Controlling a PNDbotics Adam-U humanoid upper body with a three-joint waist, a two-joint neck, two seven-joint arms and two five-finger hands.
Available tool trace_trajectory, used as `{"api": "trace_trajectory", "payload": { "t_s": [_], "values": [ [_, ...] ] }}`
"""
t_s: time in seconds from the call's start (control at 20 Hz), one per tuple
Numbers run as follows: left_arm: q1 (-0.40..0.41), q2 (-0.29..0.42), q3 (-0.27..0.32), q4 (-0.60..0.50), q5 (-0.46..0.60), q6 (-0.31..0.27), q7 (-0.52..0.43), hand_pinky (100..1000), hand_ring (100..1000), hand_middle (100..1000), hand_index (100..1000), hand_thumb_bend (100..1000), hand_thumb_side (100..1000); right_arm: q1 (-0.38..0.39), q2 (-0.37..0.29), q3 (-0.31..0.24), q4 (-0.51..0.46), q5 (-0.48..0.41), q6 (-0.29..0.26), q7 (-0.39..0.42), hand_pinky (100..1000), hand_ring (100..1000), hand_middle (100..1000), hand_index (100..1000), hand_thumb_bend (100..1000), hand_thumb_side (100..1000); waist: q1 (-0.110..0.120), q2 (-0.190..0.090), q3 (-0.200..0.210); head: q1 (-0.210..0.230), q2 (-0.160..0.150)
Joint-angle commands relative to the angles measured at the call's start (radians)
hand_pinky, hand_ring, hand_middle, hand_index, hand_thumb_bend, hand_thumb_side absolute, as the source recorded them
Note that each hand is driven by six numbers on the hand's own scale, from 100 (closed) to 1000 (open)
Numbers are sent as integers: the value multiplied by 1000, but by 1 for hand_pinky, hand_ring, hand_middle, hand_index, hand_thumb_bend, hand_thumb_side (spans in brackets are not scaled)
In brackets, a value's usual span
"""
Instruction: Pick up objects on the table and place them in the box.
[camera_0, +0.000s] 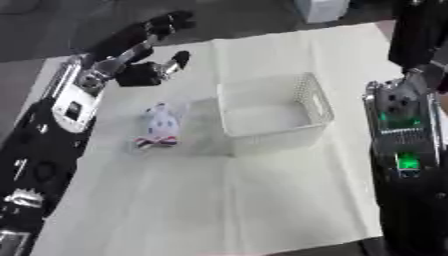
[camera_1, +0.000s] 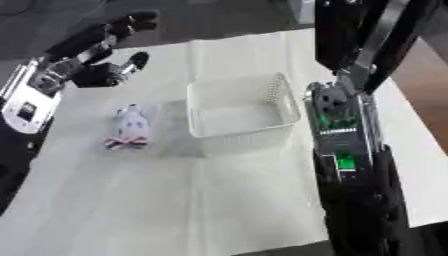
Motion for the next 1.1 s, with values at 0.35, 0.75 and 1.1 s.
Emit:
{"api": "trace_trajectory", "payload": {
  "t_s": [0.35,0.75,1.1],
  "values": [
    [-54,23,-11,69,-105,-5,-78,1000,996,1000,1000,100,1000,-6,-12,1,-13,-3,-4,-3,356,493,647,836,100,860,0,-12,-1,19,-4],
    [-58,26,-10,120,-134,-12,-93,1000,995,1000,1000,100,1000,-6,-11,2,-13,-4,-5,-4,356,493,646,836,100,861,0,-10,-4,20,-4],
    [-42,22,-19,148,-178,-25,-97,1000,996,1000,1000,100,1000,-8,-10,2,-13,-6,-6,-5,356,493,646,836,100,861,-1,-6,-8,21,-4]
  ]
}}
